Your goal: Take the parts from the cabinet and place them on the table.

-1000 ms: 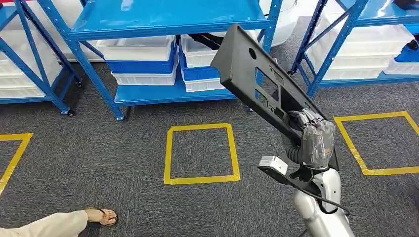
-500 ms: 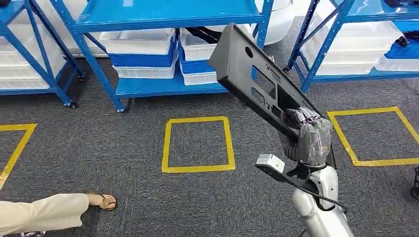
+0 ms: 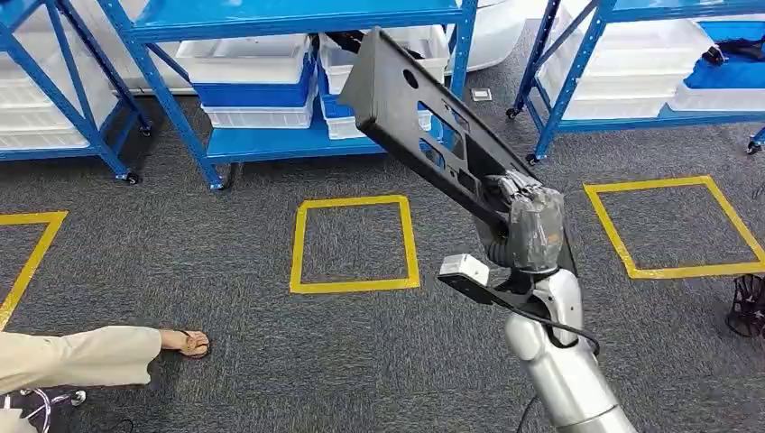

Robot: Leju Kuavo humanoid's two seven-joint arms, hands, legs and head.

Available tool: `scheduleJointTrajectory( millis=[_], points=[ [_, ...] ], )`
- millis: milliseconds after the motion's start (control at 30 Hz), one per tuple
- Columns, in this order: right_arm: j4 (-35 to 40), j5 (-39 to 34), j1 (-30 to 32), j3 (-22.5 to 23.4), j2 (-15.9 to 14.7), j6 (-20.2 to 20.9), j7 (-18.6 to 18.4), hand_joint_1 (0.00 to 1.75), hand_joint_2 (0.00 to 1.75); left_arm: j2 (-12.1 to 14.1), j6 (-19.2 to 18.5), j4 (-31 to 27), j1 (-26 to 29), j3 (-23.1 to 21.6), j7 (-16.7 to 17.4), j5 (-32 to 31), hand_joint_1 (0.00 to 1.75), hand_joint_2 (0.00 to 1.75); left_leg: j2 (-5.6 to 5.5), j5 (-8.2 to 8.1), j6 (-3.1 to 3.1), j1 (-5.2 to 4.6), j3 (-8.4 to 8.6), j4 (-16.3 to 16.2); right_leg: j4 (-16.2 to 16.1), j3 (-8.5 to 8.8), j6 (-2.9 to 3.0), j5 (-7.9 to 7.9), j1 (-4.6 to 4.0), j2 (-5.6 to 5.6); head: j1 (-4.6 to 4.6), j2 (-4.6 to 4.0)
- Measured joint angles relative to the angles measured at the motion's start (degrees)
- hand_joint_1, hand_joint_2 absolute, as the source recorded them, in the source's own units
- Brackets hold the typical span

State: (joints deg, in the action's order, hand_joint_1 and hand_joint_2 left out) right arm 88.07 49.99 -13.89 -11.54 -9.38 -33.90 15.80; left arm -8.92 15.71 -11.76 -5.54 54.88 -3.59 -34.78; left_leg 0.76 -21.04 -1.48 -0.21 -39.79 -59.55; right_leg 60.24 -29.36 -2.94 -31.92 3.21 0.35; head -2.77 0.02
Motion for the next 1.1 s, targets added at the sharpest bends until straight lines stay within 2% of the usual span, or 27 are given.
scheduleJointTrajectory(
  millis=[33, 67, 100, 133, 167, 200, 233, 267, 333, 367, 400, 433, 500, 533, 567, 600, 667, 700, 733, 800, 833, 867, 900, 933, 1033, 1067, 1100],
  points=[
    [-1.6, -0.9, -1.1, -0.7, 0.5, 0.5, 0.8, 1.75, 1.75, 0.0, 0.3, 0.0, 0.1, 0.4, 0.2, 0.3, 0.00, 1.75, 0.16, 0.14, 0.66, 0.13, -0.38, -0.2, 1.0, -0.82, -0.03, 0.08, 0.19, -0.05, 0.00, 0.00],
    [-2.8, -1.4, -2.3, -1.1, 0.7, 0.7, 1.3, 1.75, 1.75, -0.2, 0.5, 0.0, 0.2, 0.6, 0.2, 0.7, 0.00, 1.75, -0.14, -1.14, 1.38, 0.11, -1.07, -1.7, 1.3, -1.38, 0.59, 0.36, 0.12, -0.05, 0.24, 0.00],
    [-4.0, -1.9, -3.2, -1.5, 1.1, 0.7, 1.8, 1.75, 1.75, -0.3, 0.8, 0.0, 0.2, 0.9, 0.2, 0.7, 0.00, 1.75, -0.29, -3.20, 1.61, 0.28, -2.02, -4.1, 1.4, -1.68, 0.82, 0.54, 0.06, -0.06, 0.55, 0.00],
    [-5.6, -2.3, -4.9, -2.2, 1.8, 0.7, 2.4, 1.75, 1.75, -0.3, 0.9, 0.0, 0.2, 1.3, 0.2, 0.8, 0.00, 1.75, -0.25, -6.12, 1.67, 0.35, -4.03, -8.7, 1.4, -2.25, 1.23, 0.99, -0.10, -0.04, 0.50, 0.00],
    [-6.7, -2.6, -6.2, -2.5, 2.2, 0.6, 2.7, 1.75, 1.75, -0.3, 0.9, 0.0, 0.2, 1.5, 0.2, 0.8, 0.00, 1.75, -0.26, -8.02, 1.58, 0.35, -5.60, -12.6, 1.4, -2.64, 1.55, 1.31, -0.21, -0.03, 0.59, 0.00],
    [-8.0, -2.8, -7.1, -2.9, 2.6, 0.6, 2.9, 1.75, 1.75, -0.4, 1.0, 0.0, 0.2, 1.6, 0.2, 0.9, 0.00, 1.75, -0.28, -9.39, 1.36, 0.35, -6.91, -16.2, 1.4, -3.01, 1.70, 1.61, -0.45, -0.07, 0.54, 0.00],
    [-9.1, -3.0, -7.9, -3.3, 2.8, 0.5, 3.2, 1.75, 1.75, -0.5, 1.0, 0.0, 0.2, 1.8, 0.2, 1.0, 0.00, 1.75, -0.29, -9.43, 1.05, 0.33, -7.03, -17.3, 1.4, -3.35, 1.95, 1.85, -0.72, -0.11, 0.54, 0.00],
    [-10.0, -3.3, -8.4, -3.6, 3.1, 0.5, 3.5, 1.75, 1.75, -0.6, 1.0, 0.0, 0.3, 1.9, 0.2, 1.1, 0.00, 1.75, -0.35, -8.33, 0.55, 0.29, -5.69, -15.7, 1.4, -3.60, 2.11, 2.06, -1.03, -0.15, 0.57, 0.00],
    [-11.3, -3.9, -9.9, -4.1, 3.5, 0.5, 3.8, 1.75, 1.75, -0.7, 1.1, 0.0, 0.3, 2.1, 0.2, 1.1, 0.00, 1.75, -0.73, -5.04, -0.77, 0.09, -0.04, -7.4, 1.4, -3.94, 2.29, 2.41, -1.55, -0.09, 0.57, 0.00],
    [-11.9, -4.2, -10.7, -4.3, 3.7, 0.4, 4.0, 1.75, 1.75, -0.7, 1.1, 0.0, 0.3, 2.2, 0.2, 1.1, 0.00, 1.75, -1.13, -4.74, -1.50, -0.19, 2.95, -2.6, 1.4, -3.92, 2.22, 2.49, -1.56, -0.08, 0.52, 0.00],
    [-12.3, -4.5, -11.4, -4.4, 3.8, 0.4, 4.1, 1.75, 1.75, -0.5, 1.1, 0.0, 0.1, 2.3, 0.2, 1.1, 0.00, 1.75, -0.94, -5.80, -1.50, -0.24, 3.30, -2.4, 0.9, -3.89, 2.04, 2.80, -1.48, -0.21, 0.41, 0.00],
    [-13.1, -4.9, -12.3, -4.7, 3.8, 0.4, 4.4, 1.75, 1.75, -0.9, 1.2, 0.1, 0.1, 2.5, 0.2, 1.1, 0.00, 1.75, -1.03, -4.49, -1.74, -0.80, 3.47, -2.1, 0.6, -3.71, 1.75, 2.98, -1.34, -0.27, 0.48, 0.00],
    [-14.0, -5.4, -13.1, -5.0, 4.2, 0.3, 4.7, 1.75, 1.75, -0.8, 1.4, 0.0, 0.1, 2.7, 0.4, 1.0, 0.00, 1.75, -0.92, -4.75, -2.00, -1.17, 3.66, -1.2, 0.2, -3.67, 1.21, 3.31, -1.32, -0.28, 0.52, 0.00],
    [-14.3, -5.5, -13.3, -5.1, 4.2, 0.3, 4.9, 1.75, 1.75, -0.8, 1.6, 0.0, 0.1, 2.7, 0.4, 1.0, 0.00, 1.75, -0.92, -4.53, -2.20, -1.17, 3.76, -0.7, -0.4, -3.51, 0.73, 3.63, -1.45, -0.29, 0.48, 0.00],
    [-14.6, -5.8, -13.6, -5.2, 4.2, 0.3, 5.1, 1.75, 1.75, -0.9, 1.8, 0.0, 0.1, 2.8, 0.5, 1.0, 0.00, 1.75, -0.77, -3.35, -2.23, -0.26, 4.70, 1.6, -0.2, -3.83, 0.52, 3.52, -2.33, -0.31, 0.42, 0.00],
    [-15.2, -6.0, -14.0, -5.3, 4.1, 0.2, 5.3, 1.75, 1.75, -1.1, 1.9, 0.0, 0.1, 2.8, 0.5, 1.0, 0.00, 1.75, -0.67, -2.88, -2.22, -0.60, 5.18, 2.5, 1.0, -4.54, 0.63, 2.74, -1.90, -0.40, 0.33, 0.00],
    [-16.4, -6.2, -15.2, -5.7, 4.2, 0.2, 5.7, 1.75, 1.75, -1.1, 2.0, 0.0, 0.1, 2.9, 0.5, 1.2, 0.00, 1.75, -0.54, -2.60, -2.64, -0.74, 4.83, 2.6, 9.4, -8.61, 1.64, -1.51, -2.25, -0.37, 0.17, 0.00],
    [-16.9, -6.3, -15.3, -5.8, 4.2, 0.1, 5.9, 1.75, 1.75, -1.2, 2.0, 0.0, 0.1, 3.0, 0.5, 1.2, 0.00, 1.75, -0.57, -2.53, -2.73, -0.93, 4.68, 2.6, 13.4, -10.50, 1.83, -2.94, -2.34, -0.36, 0.19, 0.00],
    [-17.6, -6.4, -15.3, -6.0, 4.2, 0.0, 5.9, 1.75, 1.75, -1.3, 2.1, 0.0, 0.1, 3.0, 0.5, 1.2, 0.00, 1.75, -0.62, -2.45, -2.85, -1.06, 4.54, 2.6, 15.4, -11.34, 1.70, -3.22, -2.54, -0.37, 0.15, 0.00],
    [-18.4, -6.5, -15.4, -6.3, 4.2, -0.1, 6.1, 1.75, 1.75, -1.4, 2.1, 0.0, 0.2, 3.2, 0.5, 1.3, 0.00, 1.75, -0.73, -2.34, -2.97, -1.32, 4.48, 2.6, 11.5, -9.21, 1.35, -1.14, -2.72, -0.37, 0.17, 0.00],
    [-18.7, -6.5, -15.6, -6.5, 4.3, -0.2, 6.2, 1.75, 1.75, -1.4, 2.2, 0.0, 0.2, 3.3, 0.6, 1.4, 0.00, 1.75, -0.82, -2.29, -2.96, -1.52, 4.54, 2.5, 6.4, -6.47, 1.24, 0.94, -3.02, -0.37, 0.15, 0.00],
    [-18.9, -6.2, -16.0, -6.6, 4.4, -0.4, 6.3, 1.75, 1.75, -1.5, 2.2, 0.1, 0.2, 3.3, 0.6, 1.4, 0.00, 1.75, -1.29, -2.22, -2.87, -1.65, 4.59, 2.5, 1.7, -4.02, 1.41, 2.57, -3.34, -0.08, 0.15, 0.00],
    [-19.2, -5.7, -16.5, -6.7, 4.4, -0.8, 6.3, 1.75, 1.75, -1.9, 2.2, 0.2, 0.2, 3.3, 0.6, 1.4, 0.00, 1.75, -1.22, -2.16, -2.81, -1.59, 4.35, 2.5, -2.2, -2.08, 2.18, 3.48, -3.70, 1.15, 0.22, 0.00],
    [-19.3, -5.4, -16.7, -6.8, 4.5, -1.3, 6.3, 1.75, 1.75, -1.9, 2.3, 0.2, 0.1, 3.4, 0.7, 1.4, 0.00, 1.75, -1.26, -2.13, -2.70, -2.25, 4.07, 2.1, -2.7, -1.72, 2.52, 3.92, -3.75, 0.77, 0.30, 0.00],
    [-19.9, -4.8, -17.1, -7.2, 4.7, -2.3, 6.3, 1.75, 1.75, -2.0, 2.3, 0.3, 0.1, 3.5, 0.7, 1.4, 0.00, 1.75, -1.48, -1.73, -2.07, -1.81, 3.91, 2.2, -2.8, -1.94, 3.03, 4.35, -3.72, 0.18, 0.19, 0.00],
    [-20.1, -4.7, -17.2, -7.5, 4.8, -2.5, 6.3, 1.75, 1.75, -1.7, 2.3, 0.3, 0.2, 3.5, 0.7, 1.4, 0.00, 1.75, -1.70, -1.97, -1.94, -1.96, 3.59, 1.9, -3.5, -1.58, 3.55, 4.83, -2.02, -0.20, 0.20, 0.00],
    [-20.3, -4.7, -17.4, -7.6, 5.0, -2.6, 6.3, 1.75, 1.75, -1.6, 2.3, 0.3, 0.2, 3.6, 0.7, 1.4, 0.00, 1.75, -1.74, -3.23, -1.25, -1.82, 3.10, 0.5, -3.6, -1.55, 3.77, 4.94, -2.16, -0.50, 0.15, 0.00]
  ],
)
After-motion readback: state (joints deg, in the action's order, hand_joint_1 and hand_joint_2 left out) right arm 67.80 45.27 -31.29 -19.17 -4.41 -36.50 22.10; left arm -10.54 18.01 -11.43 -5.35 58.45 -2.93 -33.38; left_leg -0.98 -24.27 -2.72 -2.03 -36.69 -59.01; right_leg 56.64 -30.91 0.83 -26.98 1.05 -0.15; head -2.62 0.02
